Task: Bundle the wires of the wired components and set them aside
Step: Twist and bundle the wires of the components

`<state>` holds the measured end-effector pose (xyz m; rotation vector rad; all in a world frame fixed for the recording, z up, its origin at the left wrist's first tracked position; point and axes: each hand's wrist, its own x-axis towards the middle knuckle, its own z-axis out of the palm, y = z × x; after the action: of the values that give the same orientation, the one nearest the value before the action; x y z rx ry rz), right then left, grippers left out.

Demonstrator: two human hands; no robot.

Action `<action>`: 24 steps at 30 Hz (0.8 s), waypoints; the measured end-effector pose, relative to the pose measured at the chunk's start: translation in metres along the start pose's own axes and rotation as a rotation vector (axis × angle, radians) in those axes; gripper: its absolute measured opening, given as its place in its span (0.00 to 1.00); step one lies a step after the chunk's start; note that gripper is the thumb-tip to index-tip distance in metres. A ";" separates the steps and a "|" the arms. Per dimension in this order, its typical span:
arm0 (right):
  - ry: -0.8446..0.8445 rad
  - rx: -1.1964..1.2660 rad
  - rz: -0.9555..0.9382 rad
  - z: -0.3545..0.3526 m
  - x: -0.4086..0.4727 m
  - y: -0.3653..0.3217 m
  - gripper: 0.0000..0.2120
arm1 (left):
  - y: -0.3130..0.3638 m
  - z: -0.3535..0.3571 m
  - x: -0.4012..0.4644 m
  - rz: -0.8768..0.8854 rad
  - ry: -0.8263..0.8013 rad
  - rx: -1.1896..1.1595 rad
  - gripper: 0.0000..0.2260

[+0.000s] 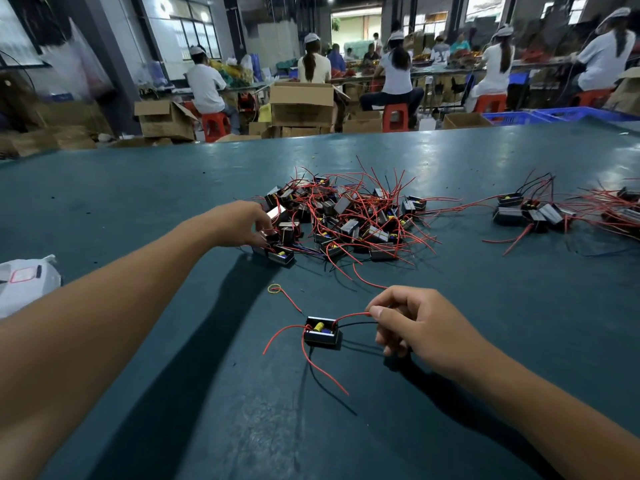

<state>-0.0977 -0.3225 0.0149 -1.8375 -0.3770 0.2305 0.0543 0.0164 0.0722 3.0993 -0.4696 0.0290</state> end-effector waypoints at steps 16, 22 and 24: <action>-0.007 -0.047 -0.015 0.001 0.000 0.001 0.05 | 0.004 0.008 -0.010 0.039 -0.105 0.020 0.23; -0.012 -0.060 -0.017 0.002 0.000 0.001 0.05 | 0.005 -0.010 -0.021 -0.001 0.113 -0.363 0.14; -0.013 -0.056 -0.009 0.002 0.000 0.001 0.05 | 0.009 -0.012 -0.024 -0.037 0.115 -0.488 0.12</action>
<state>-0.0985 -0.3210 0.0131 -1.8902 -0.4041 0.2280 0.0287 0.0150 0.0842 2.6105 -0.3516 0.0787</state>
